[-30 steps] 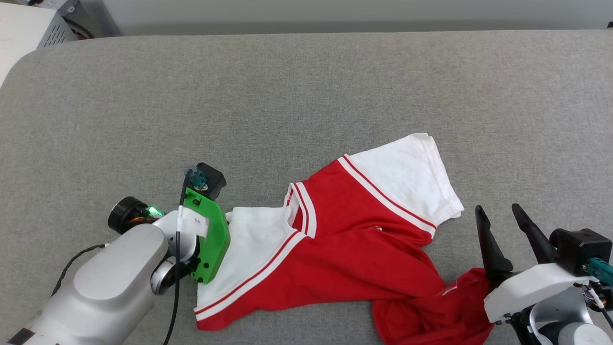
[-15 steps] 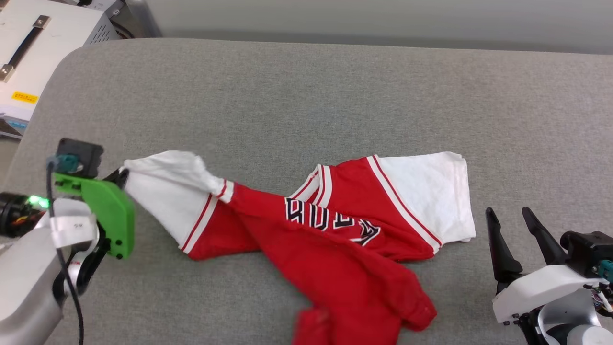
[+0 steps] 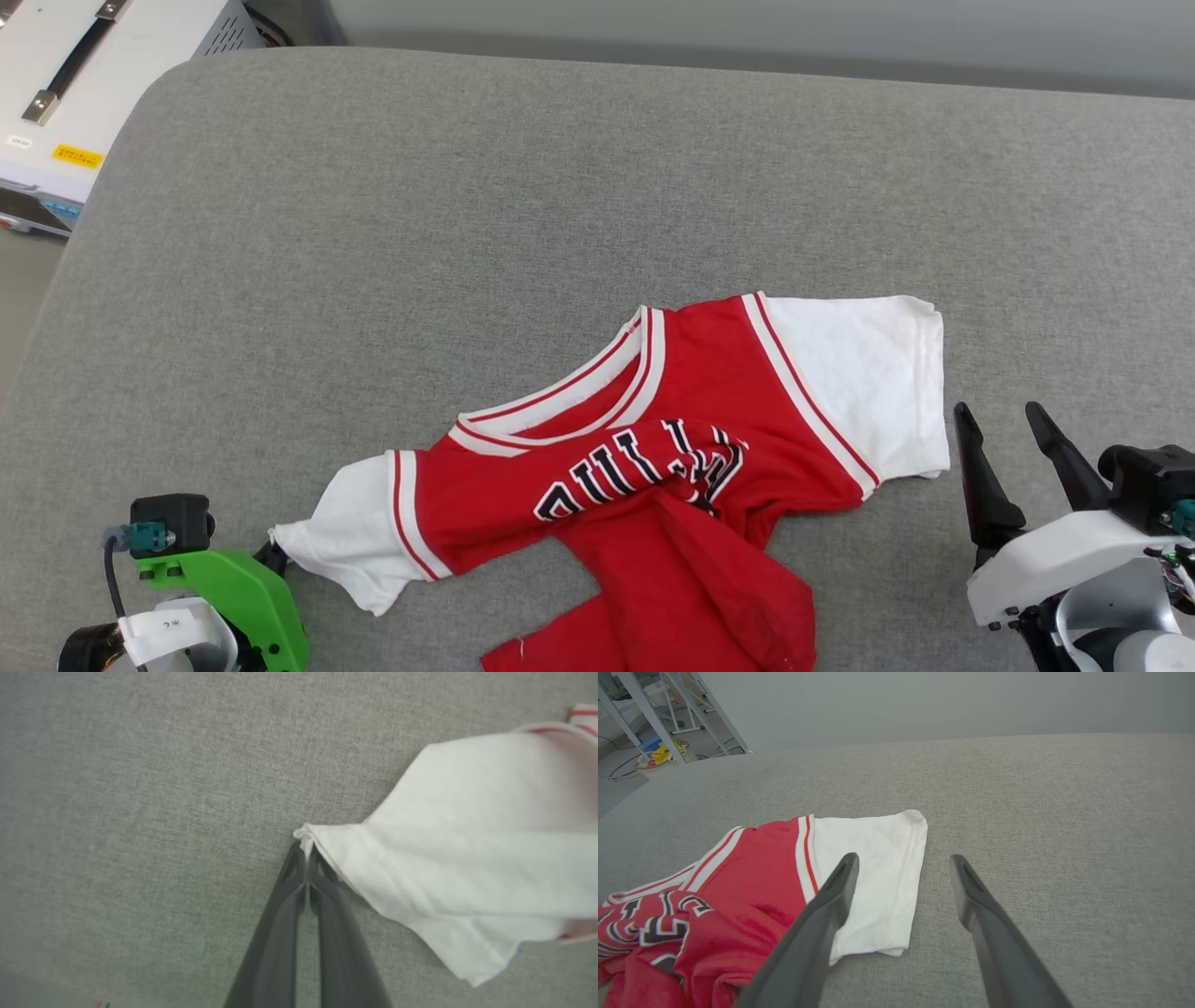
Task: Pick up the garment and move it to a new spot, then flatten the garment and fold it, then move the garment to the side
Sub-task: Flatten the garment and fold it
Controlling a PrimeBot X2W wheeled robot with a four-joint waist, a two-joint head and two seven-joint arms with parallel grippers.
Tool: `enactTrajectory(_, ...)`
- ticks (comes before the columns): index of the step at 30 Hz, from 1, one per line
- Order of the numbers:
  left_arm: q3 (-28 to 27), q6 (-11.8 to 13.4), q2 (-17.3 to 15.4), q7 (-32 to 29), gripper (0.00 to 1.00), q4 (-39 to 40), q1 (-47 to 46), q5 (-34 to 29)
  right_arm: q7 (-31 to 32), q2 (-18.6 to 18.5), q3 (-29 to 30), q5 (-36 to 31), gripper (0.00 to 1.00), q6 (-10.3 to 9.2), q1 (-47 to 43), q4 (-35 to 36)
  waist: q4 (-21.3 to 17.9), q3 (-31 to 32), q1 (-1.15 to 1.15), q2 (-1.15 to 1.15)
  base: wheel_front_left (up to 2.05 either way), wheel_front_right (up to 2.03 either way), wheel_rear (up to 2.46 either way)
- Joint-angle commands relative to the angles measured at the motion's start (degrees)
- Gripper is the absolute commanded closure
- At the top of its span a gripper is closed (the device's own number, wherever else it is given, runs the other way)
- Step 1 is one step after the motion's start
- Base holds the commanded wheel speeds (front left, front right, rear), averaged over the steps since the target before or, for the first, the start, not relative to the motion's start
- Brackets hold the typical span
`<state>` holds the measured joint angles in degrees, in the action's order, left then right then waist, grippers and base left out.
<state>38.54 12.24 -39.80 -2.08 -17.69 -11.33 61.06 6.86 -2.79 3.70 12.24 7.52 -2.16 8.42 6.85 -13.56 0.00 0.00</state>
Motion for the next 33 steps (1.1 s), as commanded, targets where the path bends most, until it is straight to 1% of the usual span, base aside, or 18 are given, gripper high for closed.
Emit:
enactTrajectory(1, 0.7, -1.0, 2.1, 0.5, 0.93, -2.0, 0.2, 0.9, 0.3, -0.1, 0.3, -0.5, 0.0, -0.03, 0.9, 0.5, 0.1, 0.1, 0.0, 0.0, 0.0, 0.0, 0.0)
enactTrajectory(2, 0.6, -1.3, 2.7, 1.3, 0.78, -2.9, -0.1, 0.9, 0.4, -0.1, 0.5, -0.6, 0.0, -0.03, 1.0, 0.5, 0.1, 0.2, 0.0, 0.0, 0.0, 0.0, 0.0)
enactTrajectory(3, 0.5, -1.6, 3.4, 2.2, 0.0, -3.7, -0.6, 0.6, 0.5, -0.1, 0.8, -0.7, 0.0, -0.03, 1.0, 0.6, 0.2, 0.5, 0.0, 0.0, 0.0, 0.0, 0.0)
enactTrajectory(4, -0.4, -0.6, 4.0, 7.9, 0.0, -5.5, -2.5, -2.2, 0.9, -0.1, 1.6, -0.9, 0.0, -0.03, 0.8, 0.6, 0.6, 1.8, 0.0, 0.0, 0.0, 0.0, 0.0)
enactTrajectory(8, -1.8, 1.8, 4.5, 13.5, 0.0, -4.6, -4.0, -5.1, 1.2, -0.1, 2.4, -0.7, 0.0, -0.03, 0.6, 0.1, 1.0, 3.4, 0.0, 0.0, 0.0, 0.0, 0.0)
enactTrajectory(13, -4.1, 4.9, 4.7, 16.3, 0.0, -1.0, -4.1, -8.2, 1.3, -0.1, 3.5, 0.2, 0.0, -0.03, 0.5, -1.7, 1.0, 5.2, 0.0, 0.0, 0.0, 0.0, 0.0)
enactTrajectory(17, -6.4, 6.5, 4.8, 17.0, 0.0, 4.8, -3.4, -11.6, 1.9, -0.1, 5.1, 0.8, 0.0, -0.03, 1.5, -4.5, 1.4, 5.8, 0.0, 0.0, 0.0, 0.0, 0.0)
enactTrajectory(20, -8.9, 7.6, 6.0, 17.0, 0.0, 10.5, -2.6, -14.3, 3.7, -0.1, 5.8, 1.6, 0.0, -0.03, 3.2, -8.2, 2.1, 5.4, 0.0, 0.0, 0.0, 0.0, 0.0)
enactTrajectory(25, -10.5, 7.8, 8.7, 17.1, 0.0, 16.6, -1.3, -18.2, 9.2, -0.6, 6.6, 1.6, 0.0, -0.03, 8.6, -14.9, 4.2, 3.4, 0.0, 0.0, 0.0, 0.0, 0.0)
enactTrajectory(28, -10.4, 7.4, 10.5, 17.1, 0.0, 18.5, -1.4, -20.3, 13.7, -2.8, 6.4, 2.1, 0.0, -0.03, 13.3, -18.9, 5.9, 2.1, 0.0, 0.0, 0.0, 0.0, 0.0)
enactTrajectory(33, -10.1, 5.9, 13.0, 17.1, 0.0, 19.4, -2.3, -22.0, 22.4, -6.8, 3.7, 2.5, 0.0, -0.03, 21.0, -23.1, 8.4, 0.0, 0.0, 0.0, 0.0, 0.0, 0.0)
